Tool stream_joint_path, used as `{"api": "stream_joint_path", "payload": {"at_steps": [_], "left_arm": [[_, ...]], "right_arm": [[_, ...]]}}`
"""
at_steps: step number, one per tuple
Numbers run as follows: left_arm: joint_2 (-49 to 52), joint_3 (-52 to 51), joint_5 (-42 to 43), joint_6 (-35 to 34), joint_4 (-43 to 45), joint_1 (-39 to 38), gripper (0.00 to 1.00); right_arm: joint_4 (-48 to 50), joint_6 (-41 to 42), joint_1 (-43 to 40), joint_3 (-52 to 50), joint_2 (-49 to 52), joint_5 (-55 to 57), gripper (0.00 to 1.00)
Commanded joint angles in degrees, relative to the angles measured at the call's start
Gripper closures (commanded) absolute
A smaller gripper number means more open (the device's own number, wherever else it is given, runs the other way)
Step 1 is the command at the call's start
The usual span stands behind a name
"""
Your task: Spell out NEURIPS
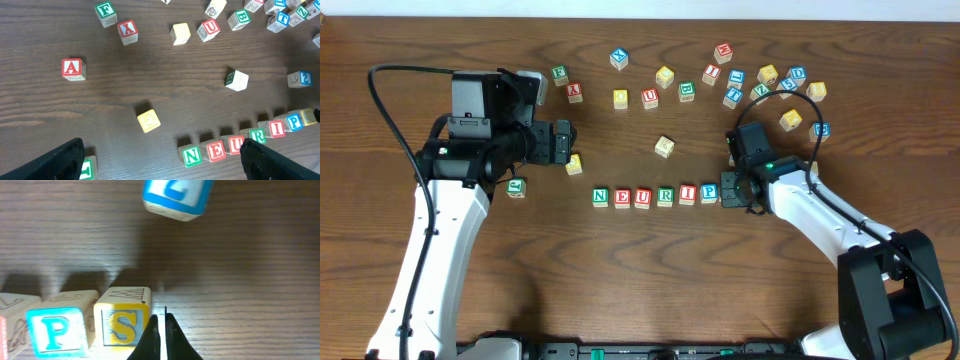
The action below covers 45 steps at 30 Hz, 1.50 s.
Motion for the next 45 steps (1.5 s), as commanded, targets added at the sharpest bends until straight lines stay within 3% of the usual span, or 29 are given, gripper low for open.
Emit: {"api": "stream_joint_path", "payload": {"at_steps": [1,45], "left_arm": [[-0.5,1.4,0.7,0.4,0.0,0.2,0.02],[-0.5,1.4,0.7,0.4,0.0,0.2,0.02]], "right_arm": [[0.4,-1.1,1.7,-0.4,0.4,-0.3,0.99],[3.2,-1.8,5.9,-0.4,0.4,-3.9,0.99]]}}
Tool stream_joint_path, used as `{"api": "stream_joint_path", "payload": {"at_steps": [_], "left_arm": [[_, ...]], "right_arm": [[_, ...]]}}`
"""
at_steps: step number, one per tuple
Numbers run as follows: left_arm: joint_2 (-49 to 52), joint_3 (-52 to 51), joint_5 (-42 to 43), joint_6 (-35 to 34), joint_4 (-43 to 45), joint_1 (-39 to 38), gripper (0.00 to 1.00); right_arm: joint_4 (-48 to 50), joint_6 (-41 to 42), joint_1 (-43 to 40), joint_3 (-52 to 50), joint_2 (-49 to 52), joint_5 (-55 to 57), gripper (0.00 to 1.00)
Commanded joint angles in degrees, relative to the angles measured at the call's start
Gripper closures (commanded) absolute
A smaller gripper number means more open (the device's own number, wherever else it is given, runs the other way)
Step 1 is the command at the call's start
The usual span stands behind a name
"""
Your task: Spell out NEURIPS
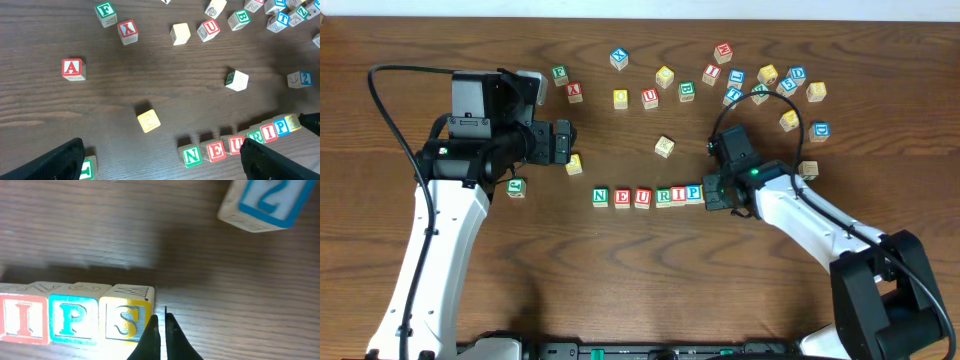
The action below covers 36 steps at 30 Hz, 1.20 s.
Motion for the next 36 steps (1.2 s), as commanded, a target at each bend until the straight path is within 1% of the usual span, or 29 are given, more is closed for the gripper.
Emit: {"api": "stream_joint_path", "payload": {"at_steps": [1,21,28,33,36], "left_arm": [[-0.5,1.4,0.7,0.3,0.0,0.2,0.02],[-0.5,1.4,0.7,0.3,0.0,0.2,0.02],[-0.5,1.4,0.7,0.3,0.0,0.2,0.02],[-0.5,1.4,0.7,0.3,0.0,0.2,0.03],[-0.5,1.4,0.7,0.3,0.0,0.2,0.02]], "right_arm": [[0.4,-0.7,1.7,-0.4,0.4,-0.5,0.99],[0.6,-0.7,2.3,-0.4,0.4,0.4,0.99],[-0.5,0.1,2.2,-0.4,0.4,5.7,0.98],[-1.1,0.9,1.2,-0.4,0.4,7.0,0.98],[-1.6,2.9,0.5,-0.4,0.4,9.9,0.98]]}}
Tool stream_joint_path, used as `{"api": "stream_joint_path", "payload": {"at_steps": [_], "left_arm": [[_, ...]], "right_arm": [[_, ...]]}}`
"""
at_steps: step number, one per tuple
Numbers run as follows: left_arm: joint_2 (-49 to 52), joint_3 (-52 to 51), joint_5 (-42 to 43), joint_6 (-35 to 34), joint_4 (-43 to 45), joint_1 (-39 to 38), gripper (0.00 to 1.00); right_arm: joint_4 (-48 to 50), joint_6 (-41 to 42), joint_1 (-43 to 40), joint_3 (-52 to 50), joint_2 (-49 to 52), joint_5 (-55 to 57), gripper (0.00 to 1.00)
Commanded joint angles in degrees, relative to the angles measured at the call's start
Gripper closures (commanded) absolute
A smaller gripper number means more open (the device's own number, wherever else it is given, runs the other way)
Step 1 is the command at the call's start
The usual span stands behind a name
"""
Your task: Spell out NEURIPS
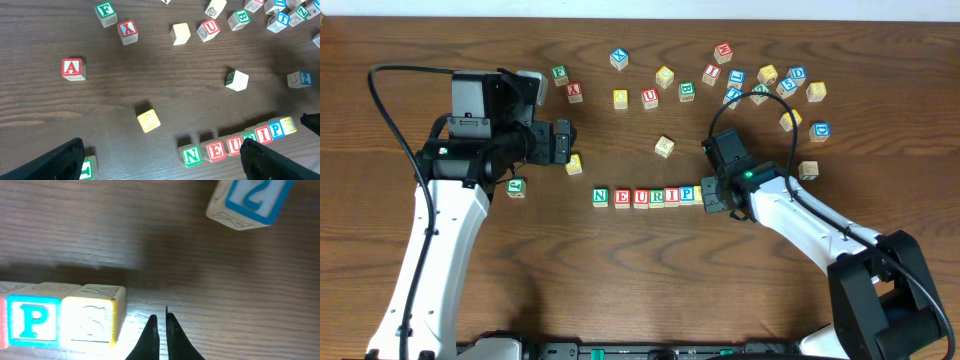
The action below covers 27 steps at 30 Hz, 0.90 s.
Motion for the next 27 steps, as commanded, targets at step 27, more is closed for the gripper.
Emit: {"api": "stream_joint_path", "payload": {"at_steps": [27], "left_arm": [[-0.5,1.4,0.7,0.3,1.1,0.2,0.02]], "right_arm": [[0.2,10.7,-10.0,-0.3,0.4,7.4,0.98]]}}
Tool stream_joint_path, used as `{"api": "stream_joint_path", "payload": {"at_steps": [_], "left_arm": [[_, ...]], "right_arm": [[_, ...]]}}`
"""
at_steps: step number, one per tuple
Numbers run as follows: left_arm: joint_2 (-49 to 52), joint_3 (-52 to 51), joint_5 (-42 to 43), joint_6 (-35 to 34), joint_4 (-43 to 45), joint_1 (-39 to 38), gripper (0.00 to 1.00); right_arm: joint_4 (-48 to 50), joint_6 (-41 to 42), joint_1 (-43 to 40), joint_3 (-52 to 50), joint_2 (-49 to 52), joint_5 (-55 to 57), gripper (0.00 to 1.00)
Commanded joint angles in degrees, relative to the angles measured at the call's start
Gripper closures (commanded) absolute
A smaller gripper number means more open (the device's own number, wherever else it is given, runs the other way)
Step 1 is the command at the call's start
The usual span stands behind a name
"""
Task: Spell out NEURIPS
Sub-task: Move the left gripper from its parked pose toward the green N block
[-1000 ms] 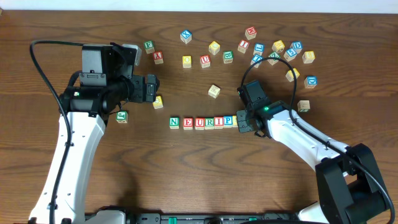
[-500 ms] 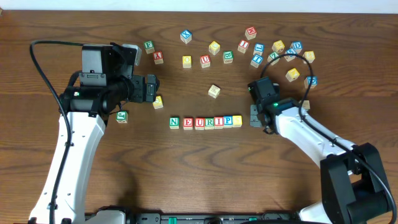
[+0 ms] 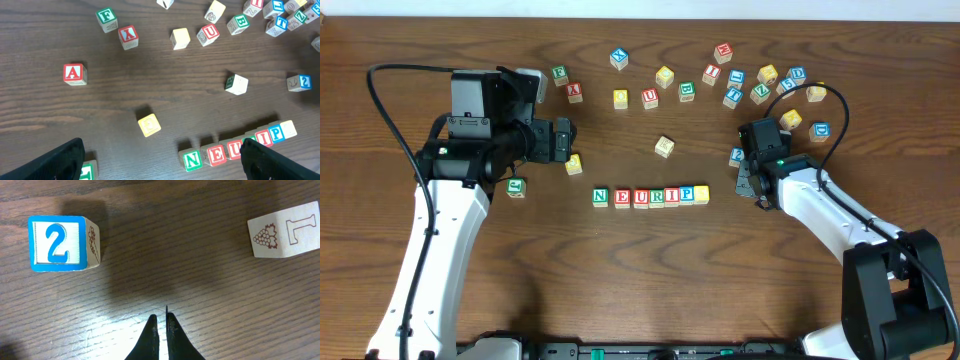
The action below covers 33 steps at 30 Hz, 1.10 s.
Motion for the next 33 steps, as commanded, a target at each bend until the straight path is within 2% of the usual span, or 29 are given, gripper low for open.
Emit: {"api": "stream_joint_path", "payload": {"at_steps": [1,19,21,22,25,29,33], "left_arm": [[-0.5,1.4,0.7,0.3,0.0,0.2,0.02],[-0.4,1.4,0.6,0.3,0.0,0.2,0.01],[-0.3,1.4,-1.2,-0.4,-0.1,0.2,0.08],[-0.2,1.4,-3.6,-2.2,-0.3,0.2,0.09],[1.2,1.4,-12.0,-9.0,-1.6,0.2,0.18],[4.9,1.4,-13.1,-10.8,-5.4,0.2,0.35],[9.9,1.4,-13.0,-14.9,-10.0,0.1,0.59]], "right_arm": [[0.2,0.2,-0.4,-0.3,0.4,-0.3,0.98],[0.3,-0.9,-0.4,-0.3,0.4,-2.4,0.97],[0.2,-0.9,-0.4,-0.3,0.4,-2.6,0.97],[0.3,-1.4,-0.4,-0.3,0.4,-3.0,0.97],[0.3,-1.4,-0.3,-0.3,0.4,-3.1,0.97],[0.3,-1.4,-0.3,-0.3,0.4,-3.1,0.98],[0.2,-1.4,-0.3,-0.3,0.4,-3.3,0.98]]}}
